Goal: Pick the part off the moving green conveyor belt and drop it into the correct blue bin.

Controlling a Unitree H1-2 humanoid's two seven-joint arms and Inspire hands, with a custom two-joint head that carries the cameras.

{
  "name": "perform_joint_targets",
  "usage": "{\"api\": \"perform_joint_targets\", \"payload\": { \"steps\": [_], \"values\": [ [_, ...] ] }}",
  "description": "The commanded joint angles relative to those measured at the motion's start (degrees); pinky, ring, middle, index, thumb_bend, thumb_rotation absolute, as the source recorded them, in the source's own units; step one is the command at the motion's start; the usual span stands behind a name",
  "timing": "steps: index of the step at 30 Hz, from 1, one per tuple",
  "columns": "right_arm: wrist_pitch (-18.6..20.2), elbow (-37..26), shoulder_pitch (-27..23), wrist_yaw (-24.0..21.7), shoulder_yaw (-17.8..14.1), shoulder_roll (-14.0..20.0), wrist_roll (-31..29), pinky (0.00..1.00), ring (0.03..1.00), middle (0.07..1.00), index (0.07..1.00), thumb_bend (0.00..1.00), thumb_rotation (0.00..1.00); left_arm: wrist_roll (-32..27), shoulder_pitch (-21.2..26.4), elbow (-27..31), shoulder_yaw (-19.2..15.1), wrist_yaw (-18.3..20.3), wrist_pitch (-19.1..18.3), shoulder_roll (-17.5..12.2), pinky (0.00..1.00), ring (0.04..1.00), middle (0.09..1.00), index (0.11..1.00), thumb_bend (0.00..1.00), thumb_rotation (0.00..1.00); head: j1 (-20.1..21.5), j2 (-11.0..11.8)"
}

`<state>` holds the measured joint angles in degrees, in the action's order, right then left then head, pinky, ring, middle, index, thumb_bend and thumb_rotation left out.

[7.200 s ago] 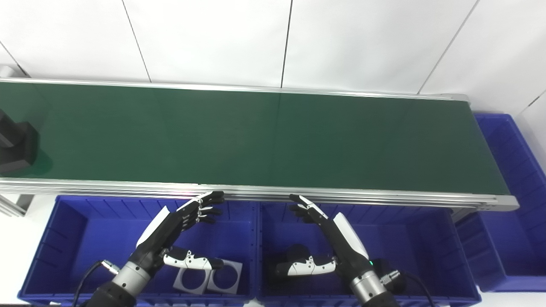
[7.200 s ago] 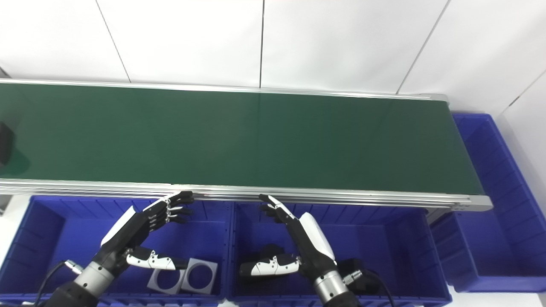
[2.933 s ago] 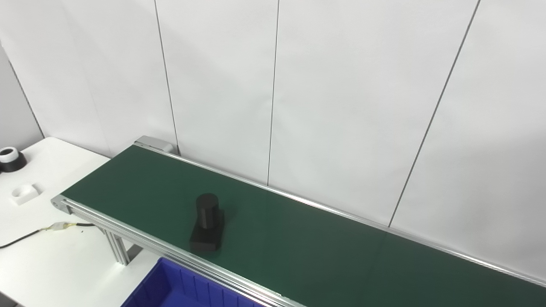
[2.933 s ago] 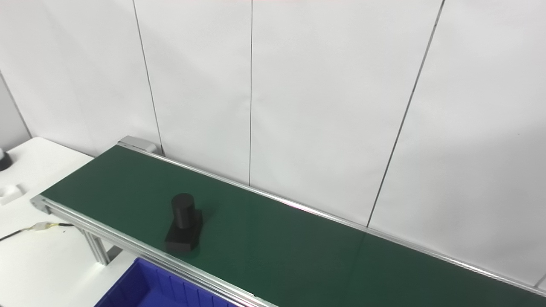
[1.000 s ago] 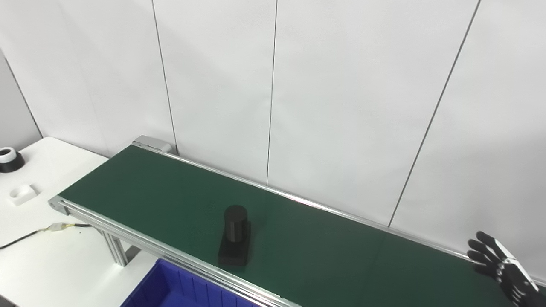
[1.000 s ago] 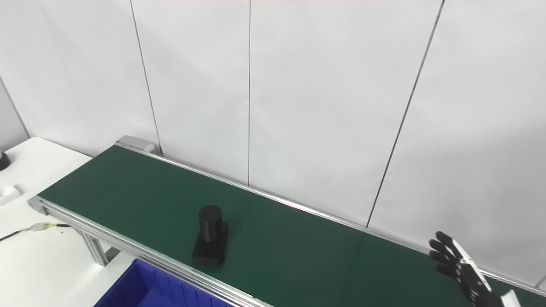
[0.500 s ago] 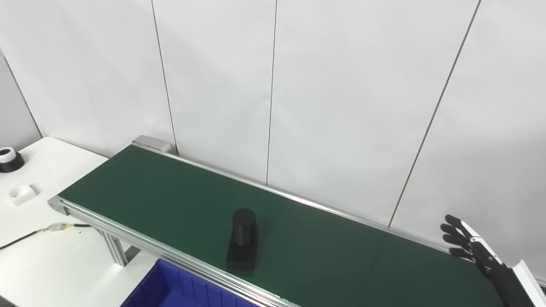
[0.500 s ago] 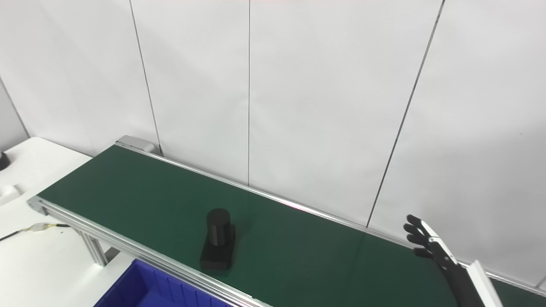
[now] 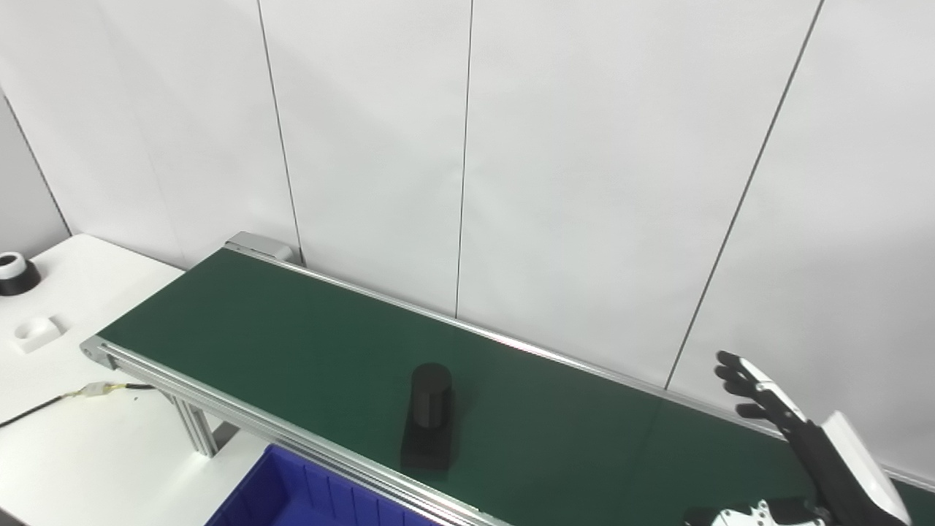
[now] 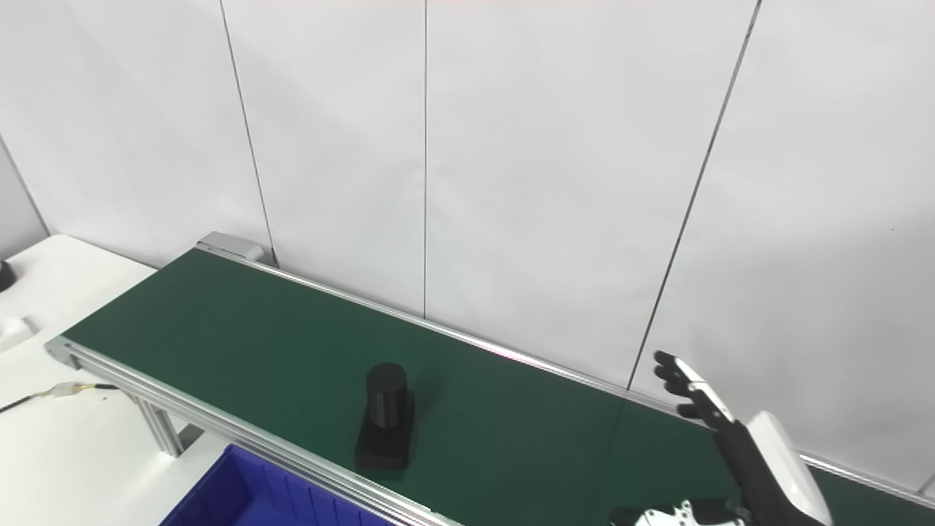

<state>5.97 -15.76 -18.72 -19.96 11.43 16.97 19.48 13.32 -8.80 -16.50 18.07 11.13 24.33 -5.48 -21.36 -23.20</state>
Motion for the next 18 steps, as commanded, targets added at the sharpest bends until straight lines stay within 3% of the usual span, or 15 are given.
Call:
{"api": "perform_joint_targets", "payload": {
  "steps": [1,18],
  "values": [
    [1.37,-0.57,-2.66,-0.31,0.07,-0.23,0.09,0.79,0.874,0.904,0.943,0.96,0.34,0.00,0.61,1.44,0.28,-0.63,1.69,0.34,0.73,0.773,0.782,0.785,0.93,0.19,-0.07,-0.05],
    [2.12,2.48,-8.00,-2.21,3.13,-1.38,1.43,0.79,0.887,0.929,0.951,0.92,0.37,-0.15,0.83,1.86,0.25,-0.29,0.14,0.57,0.73,0.770,0.790,0.783,0.94,0.20,0.48,-0.42]
  ]
}}
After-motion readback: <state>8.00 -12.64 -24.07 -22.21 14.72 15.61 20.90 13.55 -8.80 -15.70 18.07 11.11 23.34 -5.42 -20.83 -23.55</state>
